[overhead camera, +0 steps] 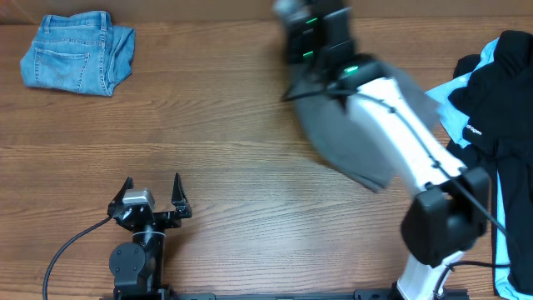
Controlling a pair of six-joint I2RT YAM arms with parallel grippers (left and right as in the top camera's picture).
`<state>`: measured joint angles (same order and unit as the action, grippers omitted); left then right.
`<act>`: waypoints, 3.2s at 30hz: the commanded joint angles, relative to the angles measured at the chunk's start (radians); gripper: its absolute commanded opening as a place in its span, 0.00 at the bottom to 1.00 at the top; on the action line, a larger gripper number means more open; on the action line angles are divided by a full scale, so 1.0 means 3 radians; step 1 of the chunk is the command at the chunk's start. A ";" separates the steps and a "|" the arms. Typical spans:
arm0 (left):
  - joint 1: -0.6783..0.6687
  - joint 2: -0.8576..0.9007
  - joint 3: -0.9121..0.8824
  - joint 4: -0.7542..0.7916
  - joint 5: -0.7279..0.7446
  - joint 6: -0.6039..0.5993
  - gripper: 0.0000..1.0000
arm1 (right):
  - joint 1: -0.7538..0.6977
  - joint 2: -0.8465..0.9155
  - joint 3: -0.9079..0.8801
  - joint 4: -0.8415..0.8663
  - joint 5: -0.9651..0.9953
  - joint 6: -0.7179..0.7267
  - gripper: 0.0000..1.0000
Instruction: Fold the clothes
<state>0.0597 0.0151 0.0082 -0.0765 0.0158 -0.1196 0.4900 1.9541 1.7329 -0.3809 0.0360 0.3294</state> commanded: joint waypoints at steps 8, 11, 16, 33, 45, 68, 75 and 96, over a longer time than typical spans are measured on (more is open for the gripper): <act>0.0018 -0.0034 -0.0011 -0.0003 0.0032 0.0064 1.00 | 0.1016 0.0320 0.0037 0.0243 -0.0108 0.0413 0.24; 0.0018 -0.0034 -0.0011 -0.0003 0.0032 0.0064 1.00 | 0.1099 0.0319 0.0038 0.0243 -0.0078 0.0415 0.29; 0.0018 -0.0034 -0.0011 -0.0003 0.0032 0.0064 1.00 | 0.1053 0.0270 0.0057 0.0134 -0.0078 0.0413 0.45; 0.0018 -0.0034 -0.0011 -0.0001 0.0033 0.0064 1.00 | -0.0292 -0.0291 -0.0069 -0.2106 -0.0294 0.0290 1.00; 0.0018 -0.0034 -0.0011 -0.0003 0.0025 0.0064 1.00 | -0.0437 -0.0291 -0.0608 -0.1929 -0.0570 0.0446 1.00; 0.0018 -0.0034 -0.0011 0.0521 0.0595 -0.0061 1.00 | -0.0441 -0.0291 -0.1611 -0.0572 -0.0314 0.1437 1.00; 0.0018 -0.0034 -0.0011 0.1144 0.1340 0.0131 1.00 | -0.0441 -0.0291 -0.1612 -0.0553 -0.0345 0.1434 1.00; 0.0018 0.3151 0.2611 -0.0088 0.2350 0.0448 1.00 | -0.0440 -0.0291 -0.1612 -0.0497 -0.0299 0.1433 1.00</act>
<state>0.0597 0.7761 0.6533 -0.0708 0.5682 -0.0204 0.3542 1.8732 1.2522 -0.5251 -0.0700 0.7559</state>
